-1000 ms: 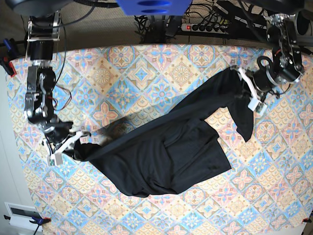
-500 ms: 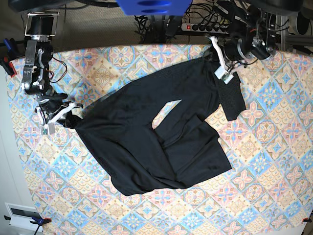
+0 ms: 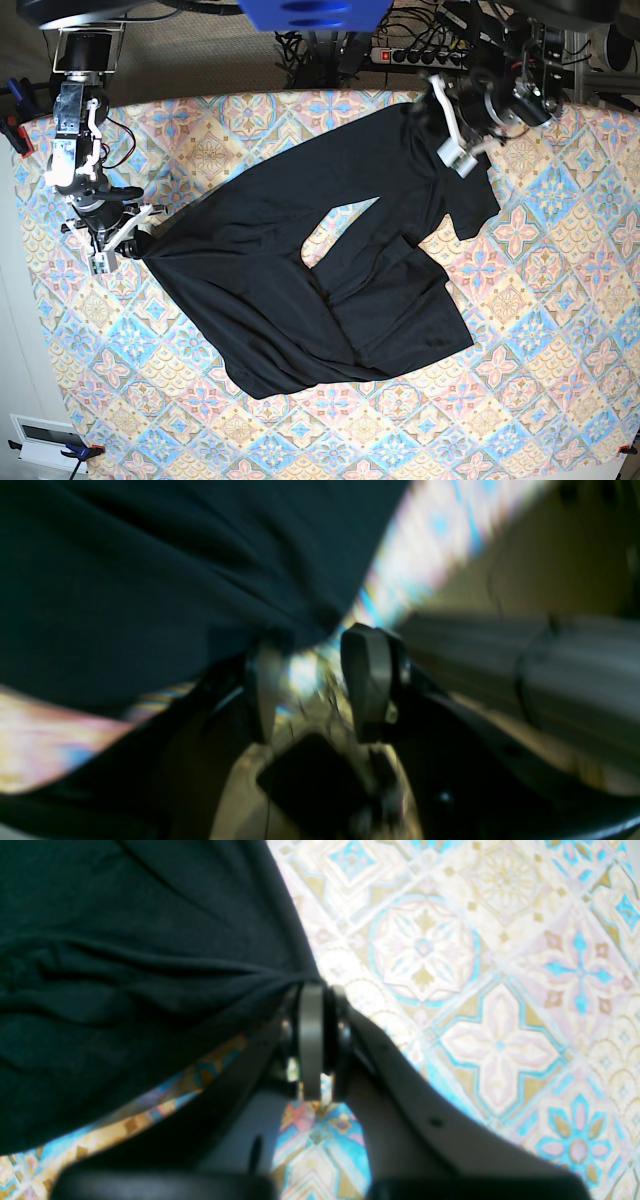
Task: Layout the t-shirt on the table in an organized manner, then fold the t-shirt properly
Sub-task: 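Release with the left gripper and regrasp the shirt hem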
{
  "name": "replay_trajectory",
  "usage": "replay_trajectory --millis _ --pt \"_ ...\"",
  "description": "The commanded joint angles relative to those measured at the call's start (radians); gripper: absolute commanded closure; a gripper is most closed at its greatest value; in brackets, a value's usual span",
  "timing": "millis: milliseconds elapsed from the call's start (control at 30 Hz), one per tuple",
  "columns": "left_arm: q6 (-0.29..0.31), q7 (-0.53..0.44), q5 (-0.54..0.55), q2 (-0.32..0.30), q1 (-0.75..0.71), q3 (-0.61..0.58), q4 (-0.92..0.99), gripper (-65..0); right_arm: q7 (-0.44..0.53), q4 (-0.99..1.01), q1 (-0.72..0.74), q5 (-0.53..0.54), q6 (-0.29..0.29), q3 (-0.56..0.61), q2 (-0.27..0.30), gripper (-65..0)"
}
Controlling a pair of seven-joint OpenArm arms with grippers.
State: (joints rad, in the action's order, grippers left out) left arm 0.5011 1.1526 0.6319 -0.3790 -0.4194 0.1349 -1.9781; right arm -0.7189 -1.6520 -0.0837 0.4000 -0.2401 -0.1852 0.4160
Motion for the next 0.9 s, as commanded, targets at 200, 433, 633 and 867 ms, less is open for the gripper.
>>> replay_trajectory --millis 200,433,633,867 --pt "0.003 -0.015 0.013 0.076 0.233 0.208 0.145 -23.4 0.022 -0.015 0.015 0.006 0.002 -0.012 0.019 0.0" --pt "0.003 -0.024 -0.011 0.082 0.518 0.280 0.468 -23.4 0.022 -0.015 0.015 0.006 0.002 -0.015 0.019 0.0" --pt "0.003 -0.185 -0.090 0.104 0.739 0.277 0.758 -23.4 0.022 -0.015 0.014 0.006 0.002 -0.007 0.019 0.0" --pt "0.003 -0.337 -0.194 0.156 0.959 0.277 1.094 -23.4 0.022 -0.017 0.014 0.006 0.002 -0.007 0.019 0.0"
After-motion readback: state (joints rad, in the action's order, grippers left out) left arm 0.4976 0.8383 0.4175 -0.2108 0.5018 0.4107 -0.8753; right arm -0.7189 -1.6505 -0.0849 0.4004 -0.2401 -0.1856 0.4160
